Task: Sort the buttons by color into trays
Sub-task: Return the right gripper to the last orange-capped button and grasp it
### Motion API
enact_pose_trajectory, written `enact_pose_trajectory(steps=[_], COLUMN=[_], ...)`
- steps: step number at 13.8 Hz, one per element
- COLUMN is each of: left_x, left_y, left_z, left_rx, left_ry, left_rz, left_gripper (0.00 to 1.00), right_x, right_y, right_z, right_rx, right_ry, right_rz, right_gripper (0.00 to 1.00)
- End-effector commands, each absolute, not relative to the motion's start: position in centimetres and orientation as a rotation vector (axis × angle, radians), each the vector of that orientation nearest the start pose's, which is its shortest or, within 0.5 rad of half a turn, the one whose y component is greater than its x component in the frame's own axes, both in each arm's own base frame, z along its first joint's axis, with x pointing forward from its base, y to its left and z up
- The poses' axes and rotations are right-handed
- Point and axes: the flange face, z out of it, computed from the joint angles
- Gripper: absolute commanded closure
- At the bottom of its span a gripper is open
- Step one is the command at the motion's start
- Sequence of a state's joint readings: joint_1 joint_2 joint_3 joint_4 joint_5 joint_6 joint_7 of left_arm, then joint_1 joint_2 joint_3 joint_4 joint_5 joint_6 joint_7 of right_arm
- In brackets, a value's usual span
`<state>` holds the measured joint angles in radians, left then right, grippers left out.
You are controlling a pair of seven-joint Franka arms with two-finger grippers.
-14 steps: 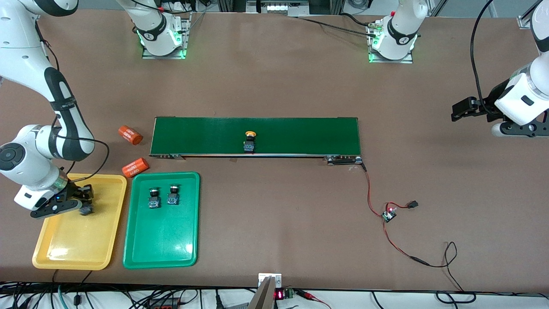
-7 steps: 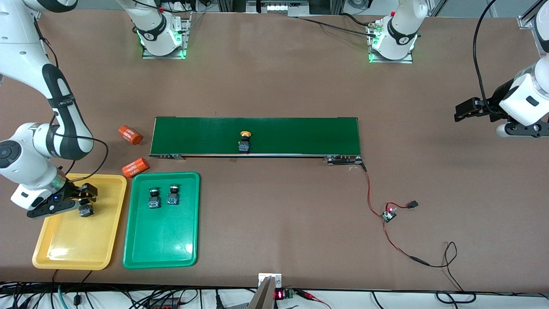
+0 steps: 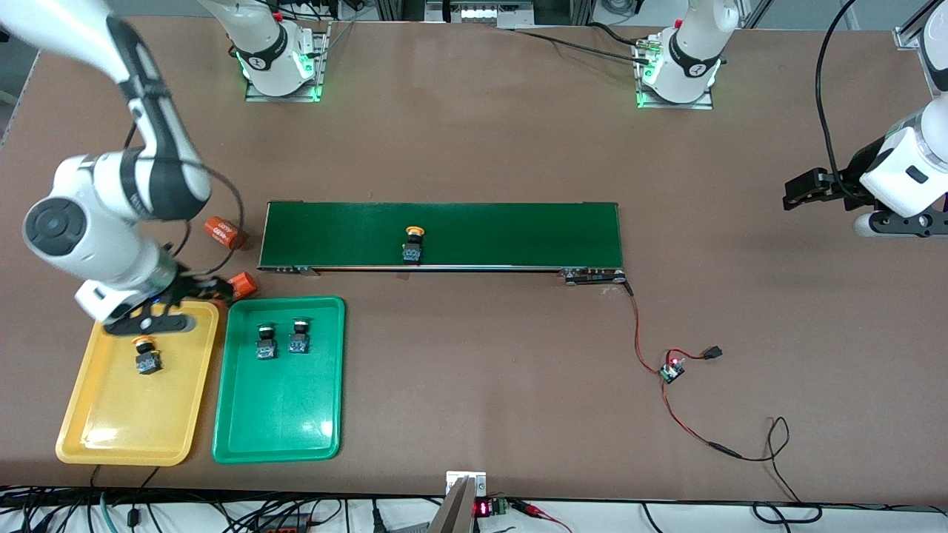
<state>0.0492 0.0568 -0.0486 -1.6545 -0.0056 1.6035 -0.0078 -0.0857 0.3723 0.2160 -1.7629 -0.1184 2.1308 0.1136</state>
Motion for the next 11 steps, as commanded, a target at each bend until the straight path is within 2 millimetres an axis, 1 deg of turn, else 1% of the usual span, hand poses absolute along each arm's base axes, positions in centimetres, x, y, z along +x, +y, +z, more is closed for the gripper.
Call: enact_pose_trajectory(steps=[1, 2, 3, 4, 5, 6, 8, 9, 10, 11], left_x=[57.0, 57.0, 57.0, 57.0, 57.1, 57.1, 57.1, 57.1, 57.1, 57.1], left_y=[0.0, 0.0, 0.1, 0.1, 0.1, 0.2, 0.1, 0.1, 0.1, 0.1], left_z=[56.2, 56.2, 56.2, 56.2, 56.2, 56.2, 56.2, 56.2, 56.2, 56.2], left_rx=[-3.159, -3.159, -3.159, -3.159, -3.160, -3.158, -3.160, -3.160, -3.160, -3.160], left_ry=[0.018, 0.018, 0.015, 0.017, 0.015, 0.015, 0.015, 0.015, 0.015, 0.015], left_rz=[0.179, 0.177, 0.174, 0.172, 0.167, 0.167, 0.164, 0.164, 0.162, 0.162], left_gripper=[0.00, 0.00, 0.00, 0.00, 0.00, 0.00, 0.00, 0.00, 0.00, 0.00], right_x=[62.2, 61.7, 61.2, 60.5, 59.6, 58.7, 56.7, 55.5, 54.6, 54.1], right_y=[10.0, 12.5, 14.9, 17.8, 20.7, 22.8, 25.9, 27.9, 29.3, 29.9], right_z=[36.9, 37.0, 36.9, 36.8, 36.2, 35.6, 33.8, 32.8, 31.9, 31.0], right_rx=[-3.135, -3.124, -3.120, -3.119, -3.117, -3.111, -3.091, -3.077, -3.066, -3.057], right_ry=[-0.051, -0.037, 0.016, 0.038, 0.046, 0.077, 0.161, 0.166, 0.170, 0.185], right_rz=[0.019, 0.021, 0.019, 0.015, 0.010, 0.000, -0.040, -0.064, -0.086, -0.092], right_gripper=[0.00, 0.00, 0.00, 0.00, 0.00, 0.00, 0.00, 0.00, 0.00, 0.00])
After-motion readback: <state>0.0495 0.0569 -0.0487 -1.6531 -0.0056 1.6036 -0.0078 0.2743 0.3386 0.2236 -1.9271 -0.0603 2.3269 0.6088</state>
